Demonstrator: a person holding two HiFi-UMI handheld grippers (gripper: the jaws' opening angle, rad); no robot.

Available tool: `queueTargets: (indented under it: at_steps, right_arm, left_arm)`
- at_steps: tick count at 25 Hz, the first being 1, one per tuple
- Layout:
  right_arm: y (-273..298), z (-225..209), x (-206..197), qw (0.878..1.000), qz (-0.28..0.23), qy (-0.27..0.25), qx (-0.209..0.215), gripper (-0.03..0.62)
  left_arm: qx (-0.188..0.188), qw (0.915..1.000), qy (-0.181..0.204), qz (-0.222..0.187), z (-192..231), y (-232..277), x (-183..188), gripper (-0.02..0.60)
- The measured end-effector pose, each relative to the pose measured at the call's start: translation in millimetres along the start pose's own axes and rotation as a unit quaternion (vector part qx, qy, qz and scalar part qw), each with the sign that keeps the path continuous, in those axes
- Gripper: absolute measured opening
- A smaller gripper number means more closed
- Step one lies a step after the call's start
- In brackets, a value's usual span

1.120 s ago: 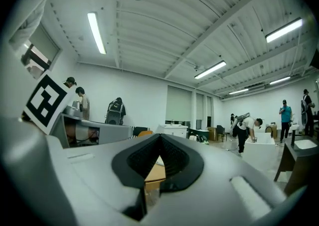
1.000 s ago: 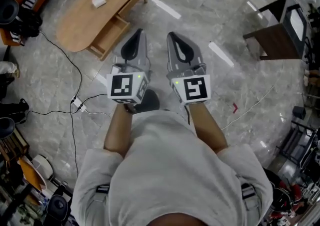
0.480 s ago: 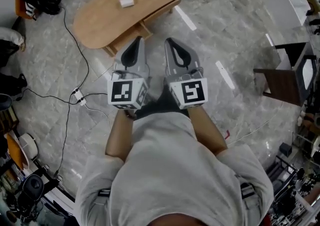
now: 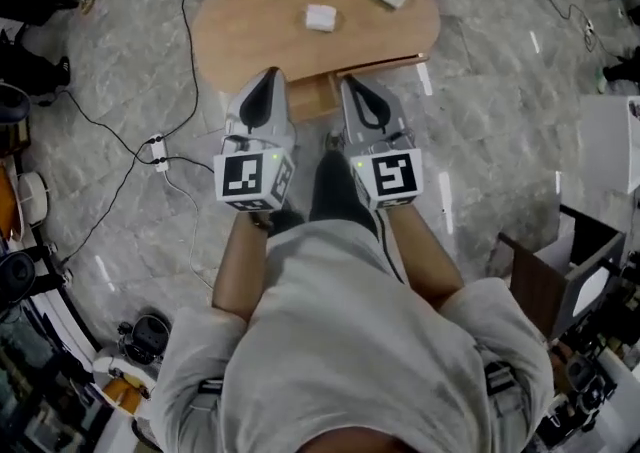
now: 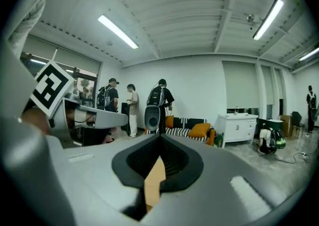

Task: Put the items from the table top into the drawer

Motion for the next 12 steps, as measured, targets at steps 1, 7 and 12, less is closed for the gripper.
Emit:
queueTargets:
  at_steps: [1, 7, 12]
  right_arm:
    - [14, -10, 1, 1.0, 0.001, -0.005, 0.014, 0.008]
    - [66, -45, -21, 0.997, 0.01, -0.011, 0.075, 0.008]
    - [95, -40, -72, 0.994, 0.039, 0.024, 0.103, 0.008]
  left_arm:
    - [0.016, 0.9998, -0.006, -0.008, 6, 10, 4, 0.02]
    - [0.066, 0.9976, -0.014, 0.014, 13, 53, -19, 0.02]
    - [0.068, 0.9945, -0.025, 0.076, 24, 70, -76, 0.02]
Point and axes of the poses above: the fingertips, and each gripper's own axes: y forward along the fingers, z to its left, x out of its top, the point moved 6 cm from there along -y, backward along the fingers, and after that the axes turned 6 degrees about -y, right-handed, at the moved point
